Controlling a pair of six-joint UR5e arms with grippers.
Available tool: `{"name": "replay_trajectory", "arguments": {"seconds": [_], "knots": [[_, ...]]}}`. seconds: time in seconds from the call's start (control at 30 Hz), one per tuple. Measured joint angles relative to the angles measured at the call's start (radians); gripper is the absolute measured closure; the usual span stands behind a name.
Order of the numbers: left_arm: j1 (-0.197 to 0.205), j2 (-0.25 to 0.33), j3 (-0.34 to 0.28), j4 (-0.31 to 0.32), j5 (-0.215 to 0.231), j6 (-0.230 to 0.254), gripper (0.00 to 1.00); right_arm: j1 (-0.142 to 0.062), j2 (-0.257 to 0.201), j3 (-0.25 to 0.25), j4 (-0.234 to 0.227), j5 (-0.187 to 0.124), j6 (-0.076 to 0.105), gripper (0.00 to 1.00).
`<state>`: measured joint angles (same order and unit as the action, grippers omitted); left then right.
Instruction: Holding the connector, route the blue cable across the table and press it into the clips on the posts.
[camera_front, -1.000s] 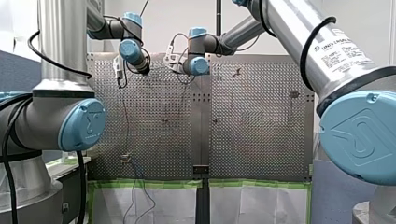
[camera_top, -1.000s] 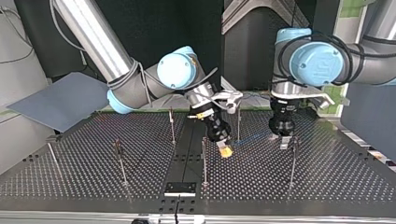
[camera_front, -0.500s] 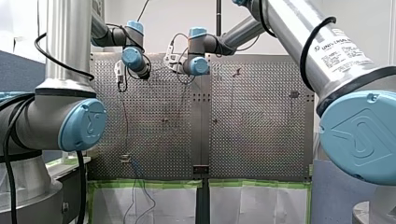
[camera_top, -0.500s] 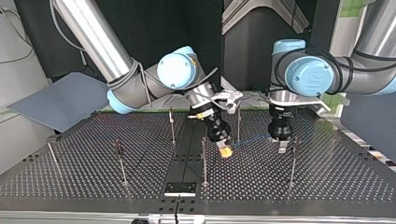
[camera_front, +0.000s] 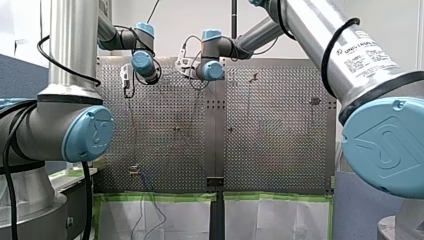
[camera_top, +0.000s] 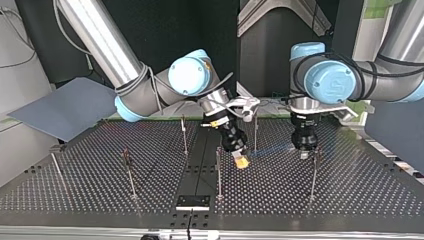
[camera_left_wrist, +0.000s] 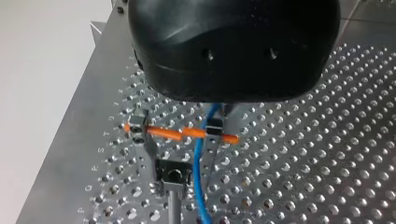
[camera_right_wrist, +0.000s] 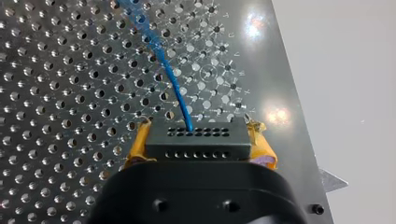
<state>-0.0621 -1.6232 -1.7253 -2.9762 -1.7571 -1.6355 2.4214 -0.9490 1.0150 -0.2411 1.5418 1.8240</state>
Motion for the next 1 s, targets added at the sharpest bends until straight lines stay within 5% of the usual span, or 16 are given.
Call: {"name": "replay_trajectory", "arguments": {"seconds": [0.43,1.0], "knots": [[-0.021,0.001,-0.010,-0.017,-0.037,-0.014,1.00,0.000,0.001,0.003,0.071,0.011,-0.006,1.00],[-0.070,0.006,-0.120,0.016,-0.110,-0.025,1.00,0.003,0.003,0.066,0.138,0.038,-0.022,1.00]]}}
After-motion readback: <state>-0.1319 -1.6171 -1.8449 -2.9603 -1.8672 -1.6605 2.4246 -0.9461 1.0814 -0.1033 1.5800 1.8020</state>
